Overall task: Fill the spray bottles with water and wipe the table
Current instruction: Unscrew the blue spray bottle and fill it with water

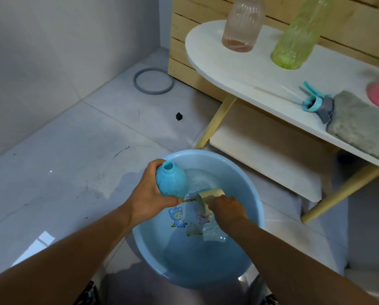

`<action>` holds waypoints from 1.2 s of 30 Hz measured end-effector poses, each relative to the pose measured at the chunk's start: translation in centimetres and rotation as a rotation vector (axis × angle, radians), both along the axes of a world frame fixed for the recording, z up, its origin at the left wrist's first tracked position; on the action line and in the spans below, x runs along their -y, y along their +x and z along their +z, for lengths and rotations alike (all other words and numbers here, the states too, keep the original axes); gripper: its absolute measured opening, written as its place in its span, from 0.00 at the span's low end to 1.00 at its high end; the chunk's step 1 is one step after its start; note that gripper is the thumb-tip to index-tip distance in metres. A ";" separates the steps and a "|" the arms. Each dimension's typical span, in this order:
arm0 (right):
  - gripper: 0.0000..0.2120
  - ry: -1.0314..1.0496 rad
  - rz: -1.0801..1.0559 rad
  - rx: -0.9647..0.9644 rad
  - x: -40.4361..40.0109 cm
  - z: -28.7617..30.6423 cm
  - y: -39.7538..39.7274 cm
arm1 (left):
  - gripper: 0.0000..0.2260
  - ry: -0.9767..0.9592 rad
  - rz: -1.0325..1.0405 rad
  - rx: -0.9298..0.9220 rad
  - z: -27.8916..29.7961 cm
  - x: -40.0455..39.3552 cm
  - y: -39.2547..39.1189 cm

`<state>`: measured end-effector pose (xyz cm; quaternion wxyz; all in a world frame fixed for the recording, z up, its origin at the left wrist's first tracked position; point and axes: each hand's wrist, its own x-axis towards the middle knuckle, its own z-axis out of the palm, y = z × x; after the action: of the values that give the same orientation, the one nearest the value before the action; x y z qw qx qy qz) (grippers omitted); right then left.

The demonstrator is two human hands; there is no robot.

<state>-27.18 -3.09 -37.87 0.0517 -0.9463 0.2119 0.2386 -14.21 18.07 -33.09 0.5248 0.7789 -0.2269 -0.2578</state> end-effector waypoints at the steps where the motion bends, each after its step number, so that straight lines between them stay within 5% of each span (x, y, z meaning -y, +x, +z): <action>1: 0.17 0.032 -0.017 0.012 0.0 0.1 0.0 | 0.42 -0.015 -0.005 -0.002 0.1 0.1 -0.1; 4: 0.12 0.222 -0.178 0.074 0.6 0.6 -0.1 | 0.42 -0.038 -0.020 -0.015 0.8 0.1 -0.3; 7: 0.18 0.513 -0.446 0.217 1.7 1.3 -1.1 | 0.42 -0.024 -0.039 0.006 2.2 0.0 -0.2; 14: 0.16 0.797 -0.761 0.423 1.7 5.0 -4.4 | 0.42 0.060 -0.139 0.098 7.1 -0.7 0.8; 21: 0.12 0.924 -0.655 0.584 1.9 15.5 -4.8 | 0.43 0.140 -0.305 0.088 15.1 -0.3 1.3; 27: 0.19 0.882 -0.554 0.721 2.4 25.5 -4.6 | 0.42 0.149 -0.369 0.186 20.3 -0.1 1.5; 36: 0.28 0.714 -0.471 0.886 3.0 32.3 -3.2 | 0.42 0.154 -0.356 0.310 19.2 1.5 0.6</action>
<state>-30.35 -6.07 -5.55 0.4999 -0.8075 0.2804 -0.1391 -13.65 16.55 -13.86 0.3691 0.7946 -0.4180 -0.2403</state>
